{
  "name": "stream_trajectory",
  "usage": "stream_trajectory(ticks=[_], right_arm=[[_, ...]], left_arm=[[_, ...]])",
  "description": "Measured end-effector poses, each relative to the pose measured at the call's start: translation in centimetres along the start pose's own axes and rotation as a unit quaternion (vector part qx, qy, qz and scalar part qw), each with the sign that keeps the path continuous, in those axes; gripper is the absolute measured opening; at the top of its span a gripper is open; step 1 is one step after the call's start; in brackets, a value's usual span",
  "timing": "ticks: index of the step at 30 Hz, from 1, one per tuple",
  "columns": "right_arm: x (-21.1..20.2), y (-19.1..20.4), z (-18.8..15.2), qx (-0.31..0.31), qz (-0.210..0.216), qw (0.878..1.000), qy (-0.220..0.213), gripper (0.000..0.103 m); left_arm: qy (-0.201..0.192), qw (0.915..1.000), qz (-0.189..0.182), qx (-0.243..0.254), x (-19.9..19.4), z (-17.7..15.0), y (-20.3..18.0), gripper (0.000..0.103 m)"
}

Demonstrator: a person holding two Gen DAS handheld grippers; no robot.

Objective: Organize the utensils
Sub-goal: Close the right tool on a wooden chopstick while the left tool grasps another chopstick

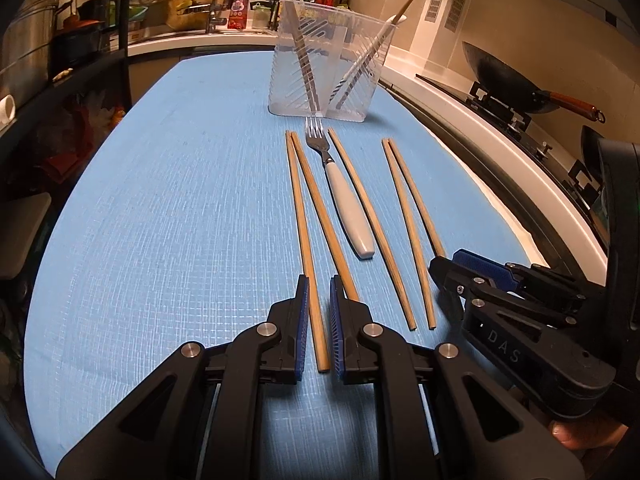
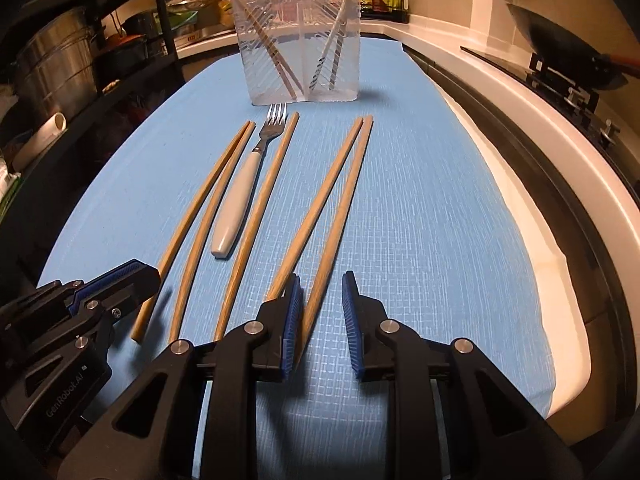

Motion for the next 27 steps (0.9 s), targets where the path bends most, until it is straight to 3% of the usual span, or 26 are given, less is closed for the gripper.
stream_trajectory(ticks=[5,13,21,27], right_arm=[[0.0,-1.0,0.0,0.015,-0.008,1.0,0.001,0.007],[-0.2,-2.2,0.0,0.032,-0.02,0.999,0.001,0.007],[-0.2,-2.3,-0.2,0.037,-0.027,0.999,-0.004,0.007],[-0.2,-2.2,-0.1,0.034,-0.031,0.999,-0.007,0.007]], left_arm=[[0.003,1.0,0.006,0.002,0.3,-0.1,-0.4,0.011],[0.002,0.9997,0.022,0.007,0.4,-0.3,-0.6,0.011],[-0.025,0.9969,0.074,0.009,-0.2,-0.9,-0.4,0.006],[-0.024,0.997,0.074,0.005,0.0,-0.6,-0.1,0.007]])
Point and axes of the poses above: each gripper's, at about its wrist camera, not at the fingertips, and x roughly the way its jaws point, y to its left, z to its top, the point moved 1 cm from there along x, roughly the way its jaws point, and after that the axes turned 5 degrees about y, right-handed, at the moved point
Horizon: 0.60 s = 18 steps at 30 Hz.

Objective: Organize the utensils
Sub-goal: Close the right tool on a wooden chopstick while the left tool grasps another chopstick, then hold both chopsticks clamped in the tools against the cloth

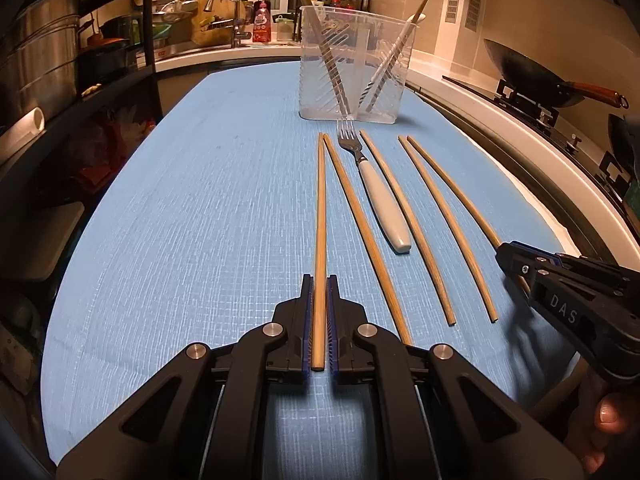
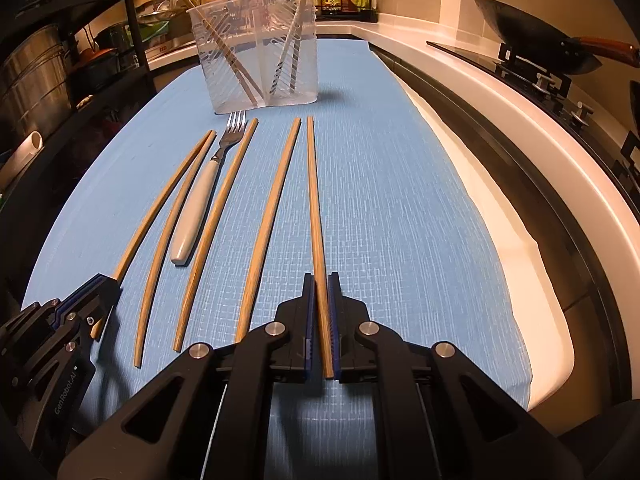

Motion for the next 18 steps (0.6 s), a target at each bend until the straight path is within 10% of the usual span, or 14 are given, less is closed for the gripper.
stream_trajectory(ticks=[18], right_arm=[[-0.04,0.05,0.07,-0.003,-0.002,1.0,-0.001,0.007]], left_arm=[[-0.002,1.0,0.002,0.004,0.03,0.02,-0.18,0.007]])
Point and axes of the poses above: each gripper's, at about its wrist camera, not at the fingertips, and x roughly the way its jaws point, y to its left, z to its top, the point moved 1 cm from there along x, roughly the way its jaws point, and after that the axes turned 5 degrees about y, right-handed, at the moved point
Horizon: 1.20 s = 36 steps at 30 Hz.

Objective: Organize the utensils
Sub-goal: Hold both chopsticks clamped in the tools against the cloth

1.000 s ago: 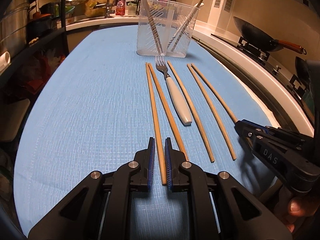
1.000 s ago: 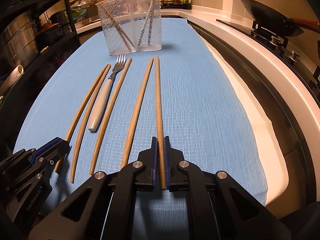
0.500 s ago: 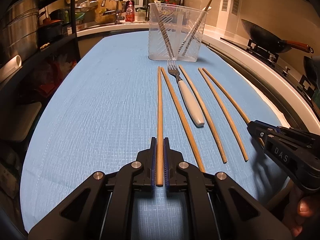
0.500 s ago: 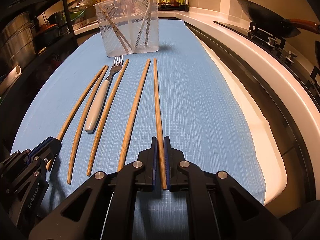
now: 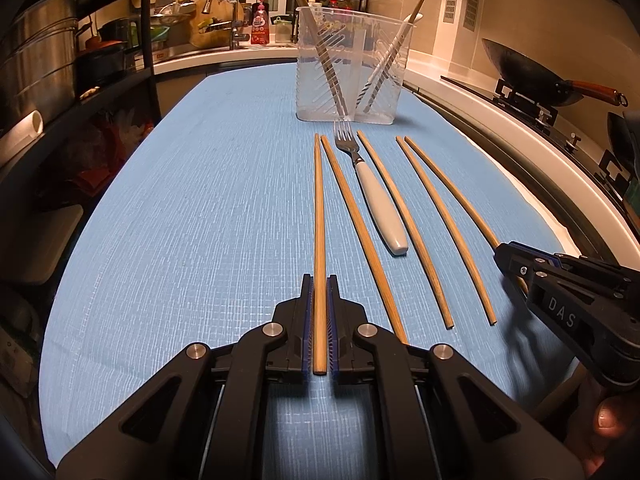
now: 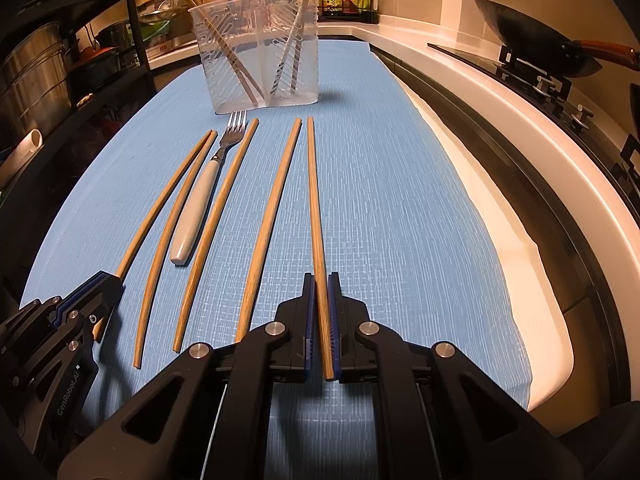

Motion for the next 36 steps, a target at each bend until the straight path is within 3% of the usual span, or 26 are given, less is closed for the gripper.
stream_trajectory(ticks=[17,24,36], right_arm=[[-0.1,0.7,-0.2,-0.022,-0.024,0.999,-0.014,0.006],[-0.4,1.0,-0.5,-0.02,-0.015,0.999,-0.022,0.006],[-1.9,1.3,-0.6,-0.03,-0.017,0.998,-0.05,0.006]], left_arm=[[-0.002,1.0,0.003,0.003,-0.1,0.2,-0.2,0.007],[-0.003,0.9999,0.005,0.008,-0.2,0.3,-0.6,0.006],[-0.04,0.9989,0.005,0.022,-1.9,0.8,-1.2,0.006]])
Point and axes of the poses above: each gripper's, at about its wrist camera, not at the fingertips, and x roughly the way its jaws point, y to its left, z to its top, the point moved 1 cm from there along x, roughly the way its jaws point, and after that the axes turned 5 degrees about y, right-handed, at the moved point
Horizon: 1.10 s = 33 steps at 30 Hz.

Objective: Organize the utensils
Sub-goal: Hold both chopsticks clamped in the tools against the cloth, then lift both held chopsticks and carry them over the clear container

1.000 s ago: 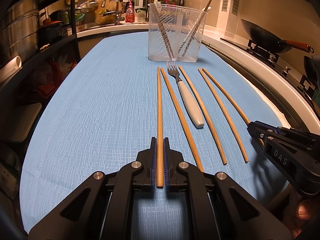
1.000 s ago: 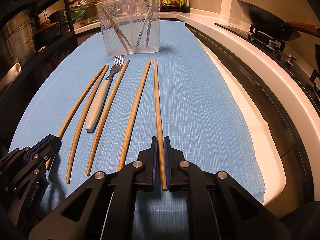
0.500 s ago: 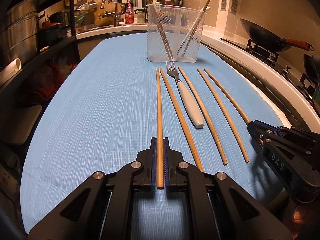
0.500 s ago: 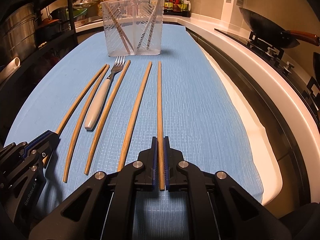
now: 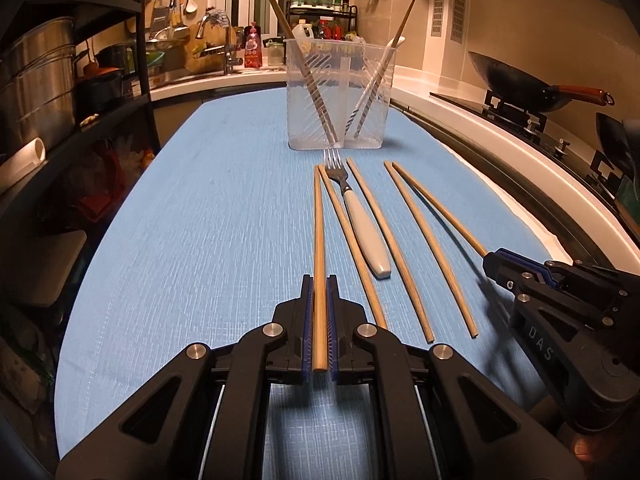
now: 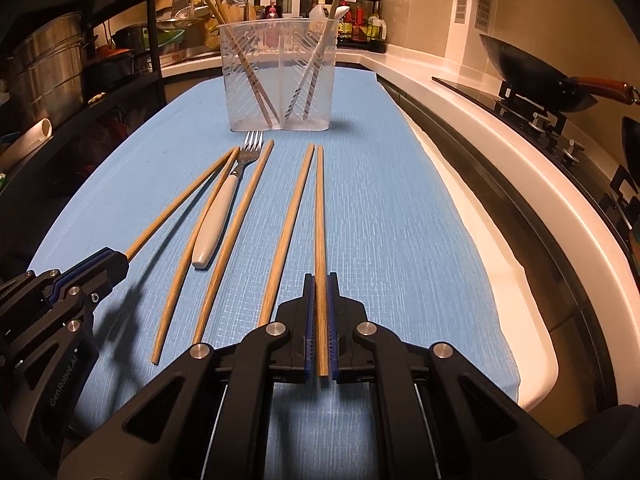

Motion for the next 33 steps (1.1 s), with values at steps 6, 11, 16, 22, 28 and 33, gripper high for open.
stream_trajectory(ticks=[6,11,16,22,28,33], right_arm=[[-1.1,-0.4,0.4,0.007,0.002,1.0,-0.019,0.006],[-3.2,-1.2,1.3,0.017,0.004,0.998,-0.059,0.006],[-5.5,-1.3,2.1,0.015,0.006,0.995,-0.103,0.005],[-7.6,-1.0,2.8,-0.001,0.0,0.989,-0.148,0.005],[-9.2,-1.0,3.9,-0.008,0.005,0.986,-0.168,0.005],[-10.6,-1.5,5.8,-0.004,0.018,0.986,-0.169,0.006]], left_arm=[[-0.023,0.9997,0.006,0.008,-1.0,0.3,-0.1,0.006],[-0.056,0.9984,0.01,0.01,-2.6,1.2,0.0,0.006],[-0.101,0.9946,0.014,0.017,-4.6,2.5,0.0,0.006],[-0.138,0.99,0.014,0.021,-6.1,3.9,0.0,0.006],[-0.17,0.9852,0.009,0.021,-7.7,5.3,-0.1,0.006],[-0.169,0.9856,-0.011,0.003,-8.5,7.2,0.6,0.006]])
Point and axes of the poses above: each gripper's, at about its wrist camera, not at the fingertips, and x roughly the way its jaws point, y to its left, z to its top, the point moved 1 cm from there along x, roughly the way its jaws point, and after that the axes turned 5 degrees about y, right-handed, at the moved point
